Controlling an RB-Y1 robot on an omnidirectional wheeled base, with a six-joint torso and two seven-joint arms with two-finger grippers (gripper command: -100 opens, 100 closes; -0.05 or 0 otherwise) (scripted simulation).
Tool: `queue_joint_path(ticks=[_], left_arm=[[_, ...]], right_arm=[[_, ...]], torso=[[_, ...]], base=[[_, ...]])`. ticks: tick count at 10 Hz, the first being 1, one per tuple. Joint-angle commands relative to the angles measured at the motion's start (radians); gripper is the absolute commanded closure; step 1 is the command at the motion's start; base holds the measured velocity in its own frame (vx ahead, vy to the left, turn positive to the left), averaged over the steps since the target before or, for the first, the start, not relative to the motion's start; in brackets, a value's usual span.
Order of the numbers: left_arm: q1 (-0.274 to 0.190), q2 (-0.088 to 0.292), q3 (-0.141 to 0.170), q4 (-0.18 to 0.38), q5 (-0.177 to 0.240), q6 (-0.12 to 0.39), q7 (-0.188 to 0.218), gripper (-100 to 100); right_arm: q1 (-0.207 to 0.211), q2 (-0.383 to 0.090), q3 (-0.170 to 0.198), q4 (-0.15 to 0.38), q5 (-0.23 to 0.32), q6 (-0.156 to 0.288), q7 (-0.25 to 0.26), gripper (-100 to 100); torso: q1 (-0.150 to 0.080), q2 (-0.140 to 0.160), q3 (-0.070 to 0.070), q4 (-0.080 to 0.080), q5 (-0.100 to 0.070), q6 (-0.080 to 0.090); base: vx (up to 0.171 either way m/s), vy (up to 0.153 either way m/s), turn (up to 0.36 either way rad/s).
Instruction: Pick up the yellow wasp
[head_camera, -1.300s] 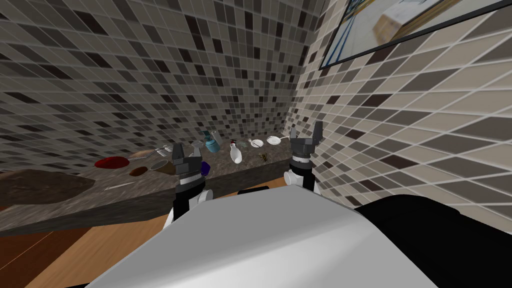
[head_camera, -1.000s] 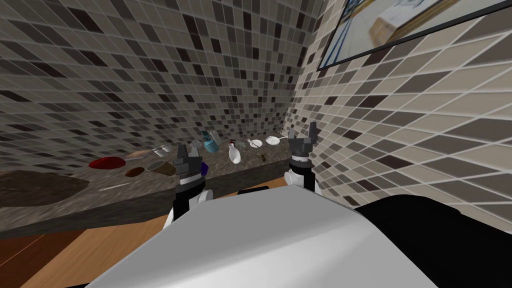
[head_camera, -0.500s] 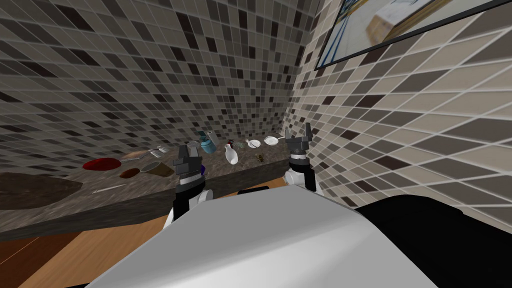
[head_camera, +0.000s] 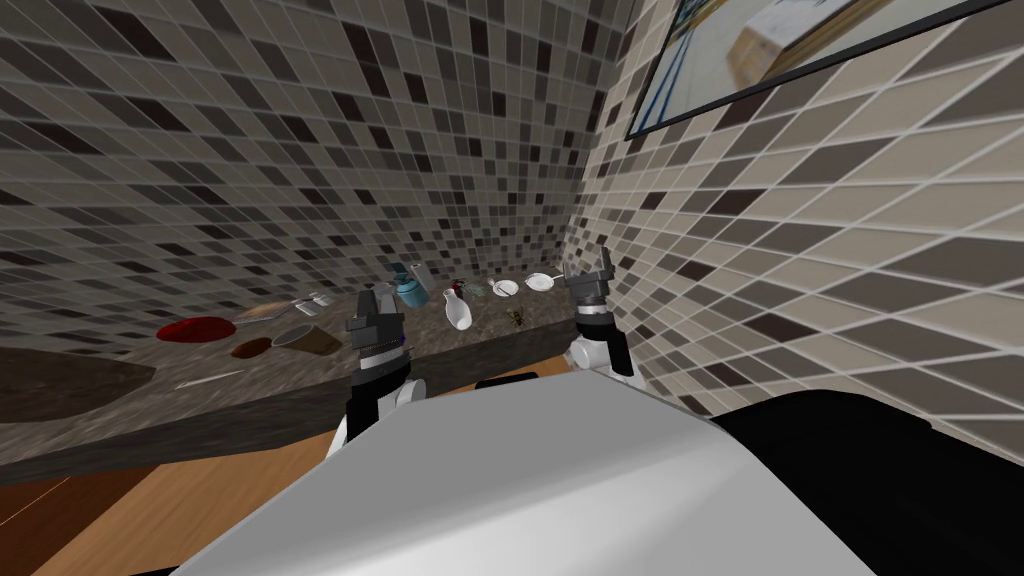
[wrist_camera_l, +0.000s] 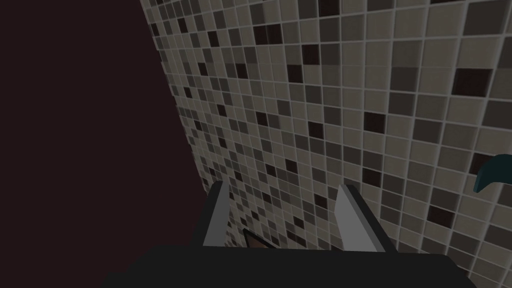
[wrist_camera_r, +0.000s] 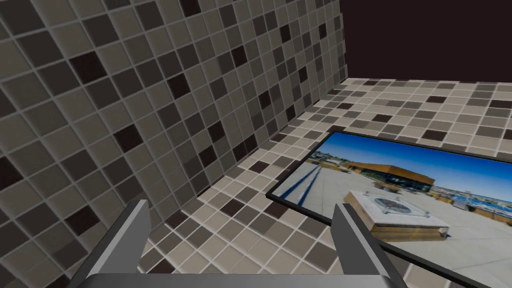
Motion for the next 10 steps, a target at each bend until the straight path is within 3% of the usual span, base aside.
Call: queue_joint_path(ticks=[1, 2, 3, 4, 5, 6, 7, 8, 10], left_arm=[[0.000, 0.000, 0.000, 0.000, 0.000, 0.000, 0.000, 0], [0.000, 0.000, 0.000, 0.000, 0.000, 0.000, 0.000, 0], [0.000, 0.000, 0.000, 0.000, 0.000, 0.000, 0.000, 0], [0.000, 0.000, 0.000, 0.000, 0.000, 0.000, 0.000, 0], [0.000, 0.000, 0.000, 0.000, 0.000, 0.000, 0.000, 0], [0.000, 0.000, 0.000, 0.000, 0.000, 0.000, 0.000, 0], [0.000, 0.000, 0.000, 0.000, 0.000, 0.000, 0.000, 0], [0.000, 0.000, 0.000, 0.000, 0.000, 0.000, 0.000, 0], [0.000, 0.000, 0.000, 0.000, 0.000, 0.000, 0.000, 0]], right_arm=[[-0.008, -0.009, -0.001, 0.008, -0.017, 0.026, -0.042, -100], [-0.022, -0.026, 0.000, 0.018, -0.052, 0.071, -0.075, -100], [-0.022, -0.026, 0.000, 0.018, -0.052, 0.073, -0.099, -100], [-0.038, -0.043, 0.001, 0.030, -0.088, 0.120, -0.133, -100], [-0.038, -0.043, 0.001, 0.030, -0.088, 0.123, -0.158, -100], [-0.055, -0.059, 0.003, 0.044, -0.125, 0.170, -0.188, -100], [-0.055, -0.059, 0.003, 0.044, -0.125, 0.176, -0.219, -100], [-0.073, -0.076, 0.005, 0.059, -0.163, 0.214, -0.246, -100], [-0.073, -0.076, 0.005, 0.059, -0.163, 0.231, -0.282, -100]], torso=[[0.000, 0.000, 0.000, 0.000, 0.000, 0.000], [0.000, 0.000, 0.000, 0.000, 0.000, 0.000], [0.000, 0.000, 0.000, 0.000, 0.000, 0.000], [0.000, 0.000, 0.000, 0.000, 0.000, 0.000], [0.000, 0.000, 0.000, 0.000, 0.000, 0.000], [0.000, 0.000, 0.000, 0.000, 0.000, 0.000], [-0.001, 0.000, 0.000, 0.000, 0.000, 0.000], [0.000, 0.000, 0.000, 0.000, 0.000, 0.000], [0.000, 0.000, 0.000, 0.000, 0.000, 0.000]], base=[[-0.001, -0.042, 0.004], [0.007, -0.047, 0.005], [0.010, -0.041, 0.007], [0.002, -0.057, 0.008], [0.003, -0.053, 0.011], [0.002, -0.057, 0.014], [0.003, -0.047, 0.009], [0.010, -0.049, 0.016], [0.005, -0.033, 0.007]])
